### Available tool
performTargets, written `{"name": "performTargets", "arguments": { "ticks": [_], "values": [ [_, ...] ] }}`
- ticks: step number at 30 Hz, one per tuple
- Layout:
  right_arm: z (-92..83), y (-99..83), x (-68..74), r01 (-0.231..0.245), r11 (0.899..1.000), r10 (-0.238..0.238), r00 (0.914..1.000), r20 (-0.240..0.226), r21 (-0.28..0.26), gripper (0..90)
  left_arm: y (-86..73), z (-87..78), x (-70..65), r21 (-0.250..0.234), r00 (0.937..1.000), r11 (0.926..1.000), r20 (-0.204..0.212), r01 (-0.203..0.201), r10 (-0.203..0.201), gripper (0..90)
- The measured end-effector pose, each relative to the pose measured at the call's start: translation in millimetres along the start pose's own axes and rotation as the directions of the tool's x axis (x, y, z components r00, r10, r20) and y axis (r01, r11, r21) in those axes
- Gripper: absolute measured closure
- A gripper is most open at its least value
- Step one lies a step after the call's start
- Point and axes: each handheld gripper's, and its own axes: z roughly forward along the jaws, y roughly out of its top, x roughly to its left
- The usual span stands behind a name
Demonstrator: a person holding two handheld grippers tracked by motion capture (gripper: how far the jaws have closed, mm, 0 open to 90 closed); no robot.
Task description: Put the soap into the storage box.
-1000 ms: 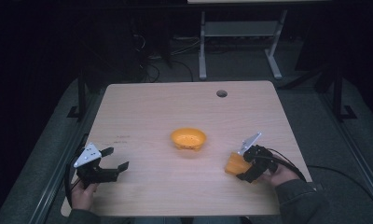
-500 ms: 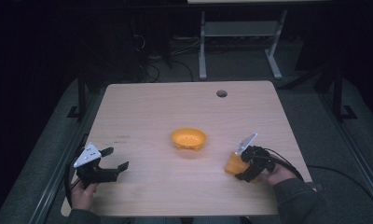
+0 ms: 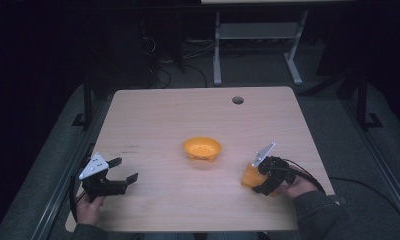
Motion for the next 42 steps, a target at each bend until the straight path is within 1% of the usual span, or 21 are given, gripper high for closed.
{"name": "performTargets", "arguments": {
  "ticks": [1,2,4,9,11,14,15,16,18,19,20,23,27,31,36,42],
  "values": [
    [-0.6,0.6,0.0,-0.001,1.0,0.001,1.0,-0.006,-0.004,20.5,0.0,-0.1,0.2,0.0,1.0,1.0,0.0,0.0,0.0,14.1],
    [-3.1,1.6,0.0,0.004,1.0,-0.004,0.9999,-0.01,-0.02,20.5,0.1,-0.2,0.3,0.0,1.0,1.0,-0.001,0.0,0.0,14.1],
    [-6.3,4.3,0.0,0.003,1.0,-0.003,0.9999,-0.01,-0.022,20.5,0.1,0.0,-0.2,-0.002,1.0,1.0,0.0,0.001,-0.001,14.1],
    [-12.6,11.2,-0.1,0.021,0.999,-0.021,0.9997,-0.008,-0.03,20.6,0.1,0.1,-0.4,-0.003,1.0,1.0,0.001,0.002,-0.002,14.1],
    [-15.5,16.5,-0.9,0.031,0.999,-0.031,0.9994,-0.014,-0.035,20.6,0.0,-0.1,-0.1,-0.003,1.0,1.0,-0.001,0.002,-0.002,14.1],
    [-16.7,20.4,-1.6,0.039,0.999,-0.039,0.9992,-0.012,-0.03,20.6,0.1,-0.3,0.3,-0.001,1.0,1.0,0.0,0.0,0.0,14.1],
    [-18.3,23.3,-3.9,0.041,0.998,-0.042,0.999,-0.015,-0.043,20.6,0.2,-0.3,0.4,0.0,1.0,1.0,-0.001,0.0,0.0,14.1],
    [-19.3,24.8,-4.6,0.037,0.998,-0.037,0.9991,-0.018,-0.045,20.6,0.2,-0.4,0.4,0.0,1.0,1.0,0.0,-0.001,0.001,14.1],
    [-21.9,28.3,-5.9,0.039,0.998,-0.039,0.9992,-0.003,-0.04,20.6,0.3,-0.6,0.7,-0.001,1.0,1.0,-0.001,-0.002,0.002,14.1],
    [-21.9,28.3,-5.9,0.039,0.998,-0.039,0.9992,-0.003,-0.04,20.6,0.2,-0.6,1.0,-0.002,1.0,1.0,-0.003,-0.001,0.001,14.1],
    [-23.0,29.4,-6.8,0.043,0.998,-0.043,0.9991,0.004,-0.04,20.6,0.2,-0.5,1.2,-0.002,1.0,1.0,-0.004,0.005,-0.005,14.1],
    [-28.6,35.8,-10.2,0.045,0.997,-0.046,0.999,0.0,-0.06,20.6,0.0,-0.8,1.5,-0.004,1.0,1.0,-0.002,0.004,-0.004,14.1],
    [-29.1,41.4,-11.7,0.053,0.998,-0.053,0.9986,-0.002,-0.045,20.6,-0.1,-0.9,1.4,-0.005,1.0,1.0,-0.002,0.004,-0.004,14.1],
    [-29.2,48.2,-13.9,0.067,0.997,-0.067,0.9978,0.003,-0.046,20.6,-0.1,-0.9,1.3,-0.004,1.0,1.0,-0.002,0.003,-0.003,14.1],
    [-29.5,56.5,-15.5,0.074,0.997,-0.074,0.9973,-0.004,-0.038,20.6,0.2,-0.5,1.0,-0.001,1.0,1.0,0.0,0.0,0.0,14.1],
    [-34.8,66.7,-16.9,0.088,0.995,-0.089,0.9961,-0.003,-0.05,20.6,0.1,-0.6,1.1,-0.001,1.0,1.0,-0.001,0.001,-0.001,14.1]
  ]
}}
